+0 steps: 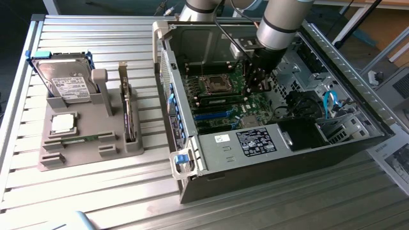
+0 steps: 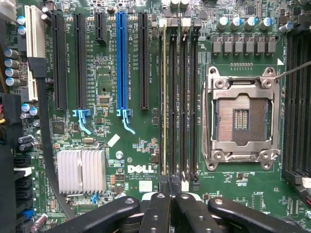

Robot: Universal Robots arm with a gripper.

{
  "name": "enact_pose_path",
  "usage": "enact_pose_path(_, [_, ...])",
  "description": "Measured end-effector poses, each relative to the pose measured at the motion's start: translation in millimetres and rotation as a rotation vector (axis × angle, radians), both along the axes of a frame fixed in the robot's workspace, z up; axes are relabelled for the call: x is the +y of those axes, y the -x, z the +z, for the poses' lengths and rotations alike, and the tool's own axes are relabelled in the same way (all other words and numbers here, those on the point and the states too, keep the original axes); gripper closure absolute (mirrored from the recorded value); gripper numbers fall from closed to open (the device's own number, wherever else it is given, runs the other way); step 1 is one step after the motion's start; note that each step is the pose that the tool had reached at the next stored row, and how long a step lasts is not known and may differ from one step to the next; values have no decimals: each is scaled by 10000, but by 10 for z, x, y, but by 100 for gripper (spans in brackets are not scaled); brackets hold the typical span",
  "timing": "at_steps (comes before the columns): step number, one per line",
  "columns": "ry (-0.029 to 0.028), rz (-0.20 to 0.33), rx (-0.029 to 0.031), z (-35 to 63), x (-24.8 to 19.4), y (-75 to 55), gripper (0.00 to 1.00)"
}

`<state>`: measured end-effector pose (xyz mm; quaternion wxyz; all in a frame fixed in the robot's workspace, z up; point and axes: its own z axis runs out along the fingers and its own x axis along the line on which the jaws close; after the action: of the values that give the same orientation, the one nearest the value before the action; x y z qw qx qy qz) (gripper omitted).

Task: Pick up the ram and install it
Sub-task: 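Press down the ram until it locks into place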

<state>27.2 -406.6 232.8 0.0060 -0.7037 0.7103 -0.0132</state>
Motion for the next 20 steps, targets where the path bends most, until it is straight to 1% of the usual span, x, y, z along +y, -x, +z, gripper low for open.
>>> enact_pose_path(7, [-7, -1, -2, -13, 1, 1, 89])
enact_pose_path(10, [-1, 0, 0, -19, 0, 2, 89])
enact_pose_path(13, [-9, -1, -1, -16, 1, 2, 89])
enact_pose_path(15, [-18, 0, -5, 1, 2, 1, 89])
enact_pose_path(16, [-6, -1, -2, 44, 1, 2, 89])
enact_pose_path(17, [-5, -1, -1, 83, 1, 2, 89])
enact_pose_path(20, [-5, 0, -2, 129, 1, 1, 89])
